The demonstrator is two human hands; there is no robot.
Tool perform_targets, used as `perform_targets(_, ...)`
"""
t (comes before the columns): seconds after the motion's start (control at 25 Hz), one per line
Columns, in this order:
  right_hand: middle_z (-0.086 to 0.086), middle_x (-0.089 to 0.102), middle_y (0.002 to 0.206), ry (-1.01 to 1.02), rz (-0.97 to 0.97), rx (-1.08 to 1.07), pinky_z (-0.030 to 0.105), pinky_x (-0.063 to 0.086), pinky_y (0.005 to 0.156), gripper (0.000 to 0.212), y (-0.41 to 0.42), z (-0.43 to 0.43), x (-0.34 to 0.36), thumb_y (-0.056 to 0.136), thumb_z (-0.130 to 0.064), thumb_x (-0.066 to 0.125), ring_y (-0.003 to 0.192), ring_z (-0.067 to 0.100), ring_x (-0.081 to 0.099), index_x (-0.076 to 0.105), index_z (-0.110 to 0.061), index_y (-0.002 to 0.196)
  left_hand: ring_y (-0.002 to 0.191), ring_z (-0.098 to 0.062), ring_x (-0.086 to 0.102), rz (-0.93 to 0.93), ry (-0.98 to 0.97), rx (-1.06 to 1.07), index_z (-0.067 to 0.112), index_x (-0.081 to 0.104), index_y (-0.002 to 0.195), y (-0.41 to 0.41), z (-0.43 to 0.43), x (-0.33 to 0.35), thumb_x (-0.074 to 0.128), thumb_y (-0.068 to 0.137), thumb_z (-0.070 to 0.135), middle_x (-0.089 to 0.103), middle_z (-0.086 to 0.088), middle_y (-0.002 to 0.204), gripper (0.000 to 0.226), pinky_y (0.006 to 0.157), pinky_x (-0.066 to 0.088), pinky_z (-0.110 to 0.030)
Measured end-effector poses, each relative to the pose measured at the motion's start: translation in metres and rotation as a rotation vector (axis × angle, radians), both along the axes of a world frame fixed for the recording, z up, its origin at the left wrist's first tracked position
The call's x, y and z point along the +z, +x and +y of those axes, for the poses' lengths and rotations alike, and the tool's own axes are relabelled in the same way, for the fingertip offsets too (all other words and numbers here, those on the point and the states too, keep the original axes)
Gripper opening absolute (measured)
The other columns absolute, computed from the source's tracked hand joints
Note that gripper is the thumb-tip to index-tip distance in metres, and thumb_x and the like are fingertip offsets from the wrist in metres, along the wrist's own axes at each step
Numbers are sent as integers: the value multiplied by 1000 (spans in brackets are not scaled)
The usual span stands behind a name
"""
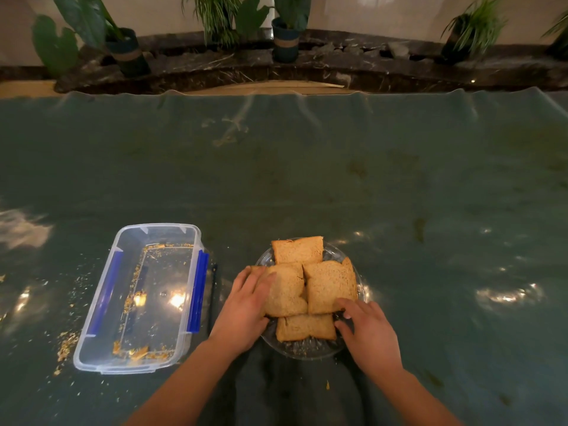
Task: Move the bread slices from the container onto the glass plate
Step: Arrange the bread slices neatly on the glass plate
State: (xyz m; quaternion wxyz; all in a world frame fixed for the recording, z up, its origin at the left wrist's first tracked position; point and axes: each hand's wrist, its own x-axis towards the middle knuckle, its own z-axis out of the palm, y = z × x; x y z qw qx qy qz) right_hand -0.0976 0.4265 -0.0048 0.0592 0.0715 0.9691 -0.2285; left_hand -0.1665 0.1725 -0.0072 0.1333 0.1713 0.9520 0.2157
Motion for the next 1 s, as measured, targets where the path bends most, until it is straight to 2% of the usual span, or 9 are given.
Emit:
perform_targets(0.08, -15, 64, 94, -61, 12, -45, 32, 55, 66, 29, 2, 4, -1, 84, -28, 69, 96, 12, 57, 65, -32, 112, 147, -18, 8, -48, 79, 69, 37, 16, 149, 7, -1, 2, 76, 73, 34, 14, 8, 158, 96, 117, 23, -47)
perform_targets(0.16, -11, 63, 95, -87, 74, -115, 32, 54, 63, 30, 3, 10, -2, 82, -24, 72, 94, 15, 59, 67, -27, 111, 140, -16, 23, -89, 201, 258, 36, 22, 146, 14, -2, 5, 77, 70, 41, 22, 7, 154, 94, 113, 31, -45)
perform_targets(0.24, -7, 64, 100, -83, 131, -173, 34, 53, 66, 32, -4, 17, -4, 82, -24, 73, 96, 19, 58, 66, -23, 113, 136, -16, 33, -126, 285, 437, 33, 29, 146, 18, 0, 7, 75, 75, 39, 37, 5, 147, 85, 111, 36, -45)
perform_targets(0.4, 0, 67, 111, -73, 68, -164, 40, 53, 83, 40, -19, 17, -7, 84, -28, 72, 107, 24, 54, 63, -17, 122, 123, -15, 49, -165, 432, 535, 35, 45, 137, 17, 8, 11, 67, 85, 30, 57, 10, 126, 58, 102, 47, -46)
perform_targets(0.52, 0, 68, 110, -118, 68, -181, 40, 52, 83, 38, -21, 15, -9, 84, -26, 72, 104, 24, 56, 64, -17, 120, 117, -13, 52, -191, 480, 581, 42, 46, 133, 16, 12, 15, 66, 85, 23, 56, 21, 112, 55, 99, 49, -45)
perform_targets(0.68, 0, 65, 109, -213, 53, -206, 36, 53, 79, 36, -22, 18, -7, 84, -22, 73, 94, 17, 60, 64, -18, 118, 114, -10, 56, -252, 521, 655, 33, 48, 137, 14, 12, 10, 66, 85, 15, 60, 8, 124, 58, 98, 50, -40)
perform_targets(0.76, -1, 63, 111, -254, 45, -233, 34, 53, 76, 35, -26, 19, -3, 85, -22, 70, 89, 14, 61, 63, -20, 119, 113, -9, 56, -260, 565, 710, 29, 49, 137, 14, 11, 8, 67, 84, 12, 60, 7, 124, 59, 97, 49, -36)
perform_targets(0.88, -1, 65, 115, -262, 41, -224, 35, 52, 79, 36, -34, 19, 0, 86, -18, 66, 92, 17, 63, 62, -18, 122, 111, -9, 56, -259, 578, 737, 25, 47, 139, 13, 11, 6, 65, 84, 10, 59, 8, 121, 61, 95, 47, -33)
perform_targets(1.0, -3, 68, 114, -294, 23, -235, 25, 47, 71, 34, -40, 18, 2, 87, -14, 63, 88, 15, 63, 62, -18, 121, 109, -7, 56, -263, 560, 724, 26, 47, 140, 11, 12, 3, 65, 83, 12, 60, 11, 119, 61, 95, 48, -33)
